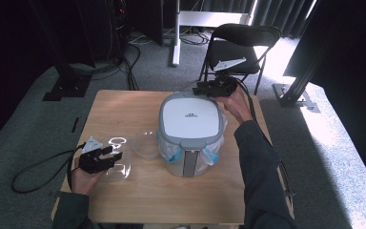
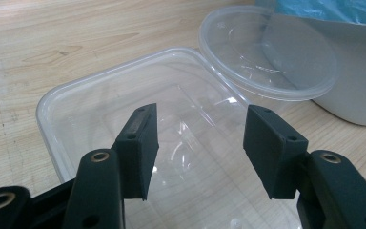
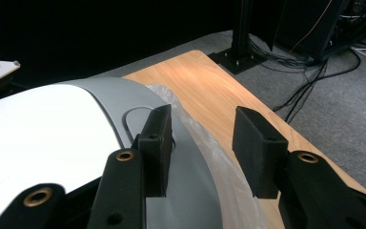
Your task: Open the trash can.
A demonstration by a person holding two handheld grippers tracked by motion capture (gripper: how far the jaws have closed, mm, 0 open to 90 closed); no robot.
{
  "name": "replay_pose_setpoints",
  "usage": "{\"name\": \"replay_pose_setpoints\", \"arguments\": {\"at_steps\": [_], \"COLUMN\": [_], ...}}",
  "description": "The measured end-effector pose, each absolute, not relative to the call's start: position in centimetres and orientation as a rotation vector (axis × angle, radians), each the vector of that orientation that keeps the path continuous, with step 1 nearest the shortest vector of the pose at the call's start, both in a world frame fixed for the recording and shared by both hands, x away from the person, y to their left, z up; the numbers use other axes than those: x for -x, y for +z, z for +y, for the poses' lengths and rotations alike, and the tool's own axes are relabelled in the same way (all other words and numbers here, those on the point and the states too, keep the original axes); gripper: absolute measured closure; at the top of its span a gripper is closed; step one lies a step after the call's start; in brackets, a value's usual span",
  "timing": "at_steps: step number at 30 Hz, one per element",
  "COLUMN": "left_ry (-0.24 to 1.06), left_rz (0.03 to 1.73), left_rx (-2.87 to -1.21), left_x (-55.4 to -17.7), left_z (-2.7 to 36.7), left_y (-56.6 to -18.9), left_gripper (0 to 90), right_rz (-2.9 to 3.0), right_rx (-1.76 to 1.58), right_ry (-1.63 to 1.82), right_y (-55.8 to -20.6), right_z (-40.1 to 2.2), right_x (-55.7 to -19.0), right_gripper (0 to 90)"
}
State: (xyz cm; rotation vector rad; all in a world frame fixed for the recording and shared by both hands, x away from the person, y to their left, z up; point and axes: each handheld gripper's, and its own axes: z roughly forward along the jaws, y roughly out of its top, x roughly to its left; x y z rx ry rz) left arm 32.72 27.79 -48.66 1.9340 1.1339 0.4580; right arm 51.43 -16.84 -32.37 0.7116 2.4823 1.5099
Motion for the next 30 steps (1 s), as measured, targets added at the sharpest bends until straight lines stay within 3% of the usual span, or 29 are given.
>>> {"name": "replay_pose_setpoints", "arguments": {"at_steps": [8,15,30], "left_ry": [0.456,0.460,0.466], "left_rz": [1.135,1.134,1.143], "left_rx": [-1.936,-1.935,-1.920], "left_x": [-32.8,-32.7,-32.6], "left_z": [27.7,27.9,28.2], "left_y": [-48.8,-48.7,-48.5], "left_gripper": [46.3,46.3,46.2], "right_rz": [2.510,2.495,2.332], "right_rx": [-0.721,-0.760,-0.822], "right_ry": [1.503,1.519,1.537], "right_y": [-32.2,-32.3,-31.4], "right_z": [-16.9,-17.5,-21.5], "right_x": [-51.7,-51.9,-50.3], "right_gripper": [57.9,51.4,48.4]}}
